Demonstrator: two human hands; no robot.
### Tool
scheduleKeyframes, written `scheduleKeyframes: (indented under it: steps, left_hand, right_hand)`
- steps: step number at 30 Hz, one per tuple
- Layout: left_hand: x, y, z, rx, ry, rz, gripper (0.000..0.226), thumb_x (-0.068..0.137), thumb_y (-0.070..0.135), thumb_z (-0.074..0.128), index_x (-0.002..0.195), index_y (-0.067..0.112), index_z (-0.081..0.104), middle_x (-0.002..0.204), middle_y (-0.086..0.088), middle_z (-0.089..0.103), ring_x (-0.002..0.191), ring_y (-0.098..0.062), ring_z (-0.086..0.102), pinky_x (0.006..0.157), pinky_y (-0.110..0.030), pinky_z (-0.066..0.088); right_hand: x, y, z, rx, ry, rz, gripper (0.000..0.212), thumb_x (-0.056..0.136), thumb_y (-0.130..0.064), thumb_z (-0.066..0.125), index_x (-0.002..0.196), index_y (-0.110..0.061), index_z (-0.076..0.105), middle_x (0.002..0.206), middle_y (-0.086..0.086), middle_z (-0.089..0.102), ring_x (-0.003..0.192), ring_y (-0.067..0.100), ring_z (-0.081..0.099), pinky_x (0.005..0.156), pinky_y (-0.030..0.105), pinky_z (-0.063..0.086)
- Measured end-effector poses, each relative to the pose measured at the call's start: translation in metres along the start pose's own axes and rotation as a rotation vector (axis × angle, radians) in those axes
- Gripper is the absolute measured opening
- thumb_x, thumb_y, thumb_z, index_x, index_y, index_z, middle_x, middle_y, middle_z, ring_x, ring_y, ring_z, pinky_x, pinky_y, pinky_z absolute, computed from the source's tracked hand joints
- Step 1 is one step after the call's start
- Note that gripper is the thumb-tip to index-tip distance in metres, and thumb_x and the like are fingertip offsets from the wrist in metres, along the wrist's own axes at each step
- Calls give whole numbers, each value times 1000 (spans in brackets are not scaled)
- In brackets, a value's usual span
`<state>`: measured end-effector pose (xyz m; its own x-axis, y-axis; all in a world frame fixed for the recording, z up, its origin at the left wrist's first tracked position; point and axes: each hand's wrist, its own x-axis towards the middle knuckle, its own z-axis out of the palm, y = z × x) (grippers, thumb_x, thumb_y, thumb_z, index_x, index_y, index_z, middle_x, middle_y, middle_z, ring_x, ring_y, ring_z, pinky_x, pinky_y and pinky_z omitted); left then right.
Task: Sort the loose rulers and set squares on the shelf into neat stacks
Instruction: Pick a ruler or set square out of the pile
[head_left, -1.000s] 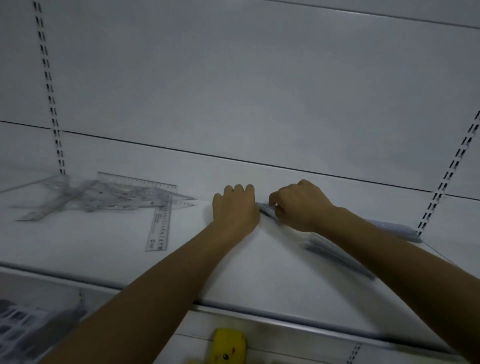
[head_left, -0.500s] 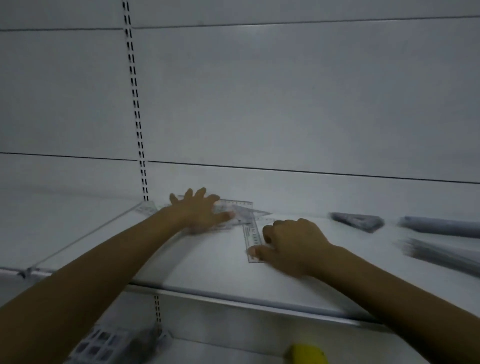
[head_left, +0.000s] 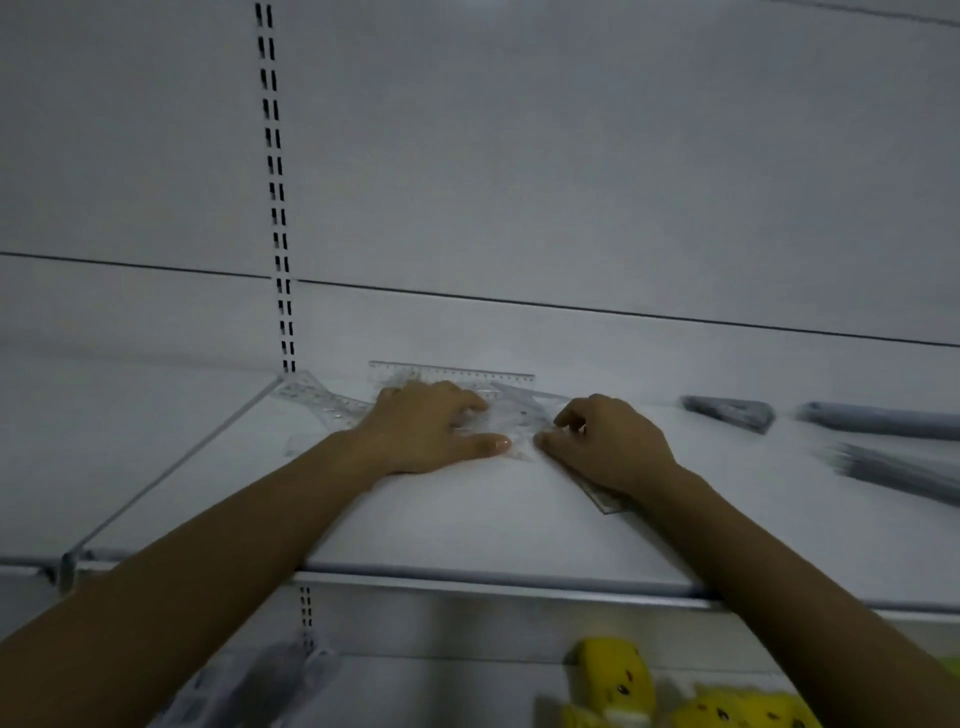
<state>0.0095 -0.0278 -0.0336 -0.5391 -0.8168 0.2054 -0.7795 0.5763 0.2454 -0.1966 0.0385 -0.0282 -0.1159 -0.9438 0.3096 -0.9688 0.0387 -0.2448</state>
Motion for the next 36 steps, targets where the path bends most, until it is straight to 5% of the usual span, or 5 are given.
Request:
scheduleKeyframes:
  steps: [9,14,25,30,36]
  left_hand:
    - [-13,15,-7,181,78,184,45,92,58,37,128,34,51,122,8,62,120,-14,51,115,-49,7]
    - [-17,19,-11,256,198,248,32,98,42,35,123,33,52,117,-1,65,104,-25,60,90,-35,44]
    - [-18,24,-10,186,357,342,64,92,6,38,146,38,23,135,2,50,117,-20,50,85,-34,44]
    - [-9,15,-3,239,464,554,44,68,-3,62,106,19,67,87,-3,70,75,-27,66,61,-36,52]
    - [-3,15,2,219,540,628,18,82,19,54,87,21,72,79,1,67,70,-23,63,55,-30,48]
  right_hand:
    - [-8,-3,-7,-56,76,31,36,80,-26,61,115,-26,56,108,-4,64,95,17,60,80,31,51]
    - [-8,7,-11,37,161,79,27,81,-13,63,105,-22,54,103,0,59,87,17,56,71,30,46]
    - [-5,14,-15,141,443,99,20,85,-4,52,91,-21,60,109,2,52,77,19,54,66,32,43]
    - [-4,11,-15,212,412,55,15,82,-8,59,92,-19,63,104,1,49,72,18,53,67,30,39]
    - [-5,8,-13,226,368,-23,23,78,-14,74,98,-17,61,102,0,50,77,15,53,66,27,41]
